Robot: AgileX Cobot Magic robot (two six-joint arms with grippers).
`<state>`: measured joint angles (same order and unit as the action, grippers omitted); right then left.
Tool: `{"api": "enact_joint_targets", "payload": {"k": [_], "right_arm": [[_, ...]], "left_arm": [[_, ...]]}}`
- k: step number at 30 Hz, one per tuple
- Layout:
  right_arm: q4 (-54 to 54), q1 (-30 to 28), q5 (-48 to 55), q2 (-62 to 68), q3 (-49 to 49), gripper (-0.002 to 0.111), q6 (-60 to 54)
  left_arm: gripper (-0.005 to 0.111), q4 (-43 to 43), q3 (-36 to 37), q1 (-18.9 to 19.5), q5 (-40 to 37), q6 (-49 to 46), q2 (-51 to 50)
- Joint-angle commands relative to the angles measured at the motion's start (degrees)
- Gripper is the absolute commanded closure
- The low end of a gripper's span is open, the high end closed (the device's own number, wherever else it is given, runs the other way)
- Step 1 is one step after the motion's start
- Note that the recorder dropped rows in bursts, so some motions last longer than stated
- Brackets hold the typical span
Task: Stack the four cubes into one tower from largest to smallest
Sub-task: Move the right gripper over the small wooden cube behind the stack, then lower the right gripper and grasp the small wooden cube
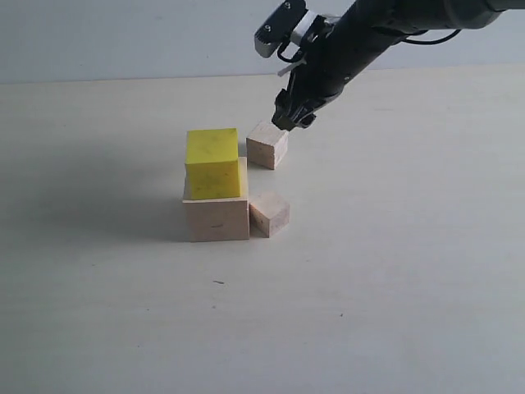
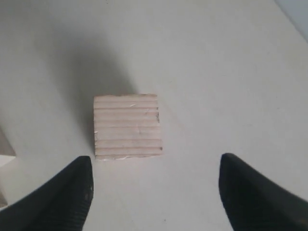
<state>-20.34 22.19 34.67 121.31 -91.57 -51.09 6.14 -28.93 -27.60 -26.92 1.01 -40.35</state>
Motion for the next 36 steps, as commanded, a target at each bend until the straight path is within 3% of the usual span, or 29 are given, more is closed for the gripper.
{"api": "enact_joint_targets", "payload": {"k": [1,10,14,22,36], "right_arm": [[-4.4,-0.2,-0.1,1.5,-0.3,0.038,-3.7],[-15.8,-0.2,2.0,3.1,-0.3,0.038,-18.2],[-15.8,-0.2,0.1,3.1,-0.3,0.037,-18.2],[-15.6,-0.2,-2.1,4.7,-0.3,0.024,-17.8],[-15.5,-0.2,-4.8,8.2,-0.3,0.024,-17.9]], "left_arm": [[0.107,-0.1,0.3,0.2,0.9,-0.3,0.3],[0.107,-0.1,0.3,0.2,0.9,-0.3,0.3],[0.107,-0.1,0.3,0.2,1.0,-0.3,0.3],[0.107,-0.1,0.3,0.2,1.0,-0.6,0.3],[0.107,-0.1,0.3,0.2,1.0,-0.6,0.3]]}}
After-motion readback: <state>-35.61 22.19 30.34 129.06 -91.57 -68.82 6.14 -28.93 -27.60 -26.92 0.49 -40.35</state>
